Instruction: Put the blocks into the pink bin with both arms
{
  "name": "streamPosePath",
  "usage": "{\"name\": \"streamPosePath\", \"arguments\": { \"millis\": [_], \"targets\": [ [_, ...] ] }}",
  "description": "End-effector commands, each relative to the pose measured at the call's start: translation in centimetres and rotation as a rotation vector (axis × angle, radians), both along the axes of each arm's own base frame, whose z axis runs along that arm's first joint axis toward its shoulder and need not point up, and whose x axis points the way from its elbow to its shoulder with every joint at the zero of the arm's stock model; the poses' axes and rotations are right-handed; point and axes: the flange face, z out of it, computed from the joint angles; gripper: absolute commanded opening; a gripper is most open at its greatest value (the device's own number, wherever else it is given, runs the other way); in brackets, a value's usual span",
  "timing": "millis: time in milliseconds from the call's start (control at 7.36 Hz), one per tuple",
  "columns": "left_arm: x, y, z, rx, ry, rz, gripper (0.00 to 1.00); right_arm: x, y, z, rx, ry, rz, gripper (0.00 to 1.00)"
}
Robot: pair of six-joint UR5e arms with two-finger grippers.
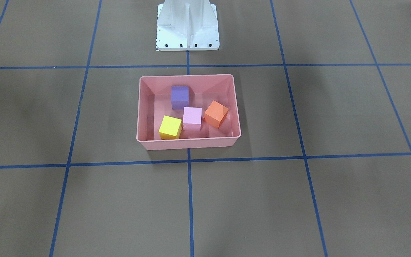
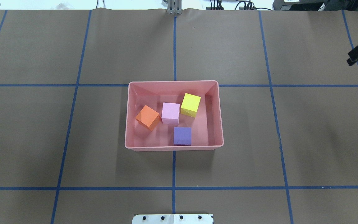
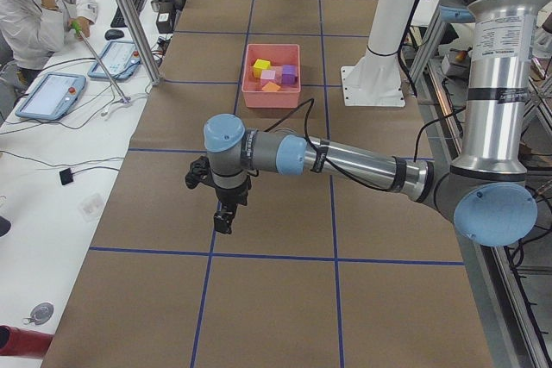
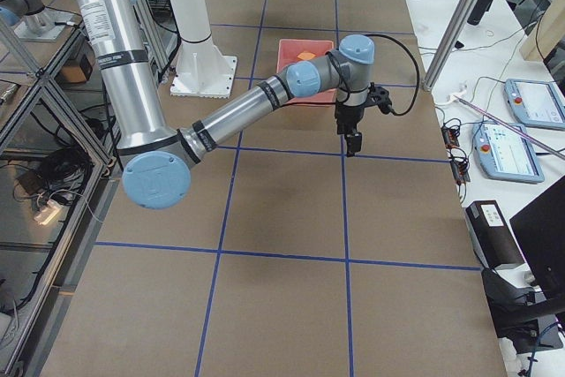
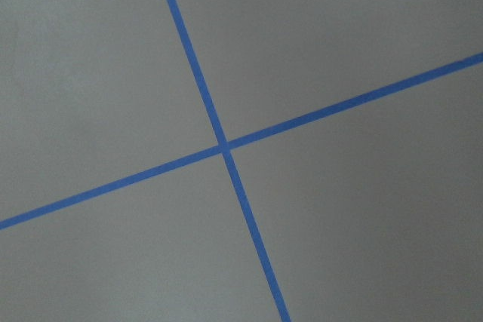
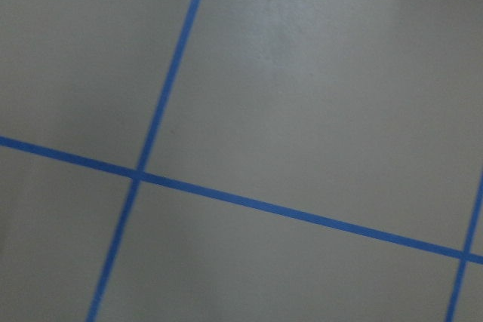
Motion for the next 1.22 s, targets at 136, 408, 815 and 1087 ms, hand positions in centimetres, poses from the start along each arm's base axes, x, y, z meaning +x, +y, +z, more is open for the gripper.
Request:
{"name": "streamPosePath", "arguments": {
  "millis": [136,408,815,1087],
  "targets": [
    [-0.8,3.6,5.5,-0.023,0.035,-0.009,1.0,7.2,5.7,9.8,-0.101,0.035,0.003,1.0],
    [-1.8,6.3,7.1,-0.049,0.112,-0.046,1.0,9.3,7.5,12.0,-0.107,0.04,-0.012,1.0],
    [-2.0,5.9,6.8,-0.11,0.113,-0.121,1.0,9.4,7.9,12.6,-0.121,0.041,-0.011,1.0],
    [-2.0,5.6,6.9,-0.105,0.111,-0.12,1.0,9.4,8.1,12.9,-0.13,0.042,-0.007,1.0]
  ]
}}
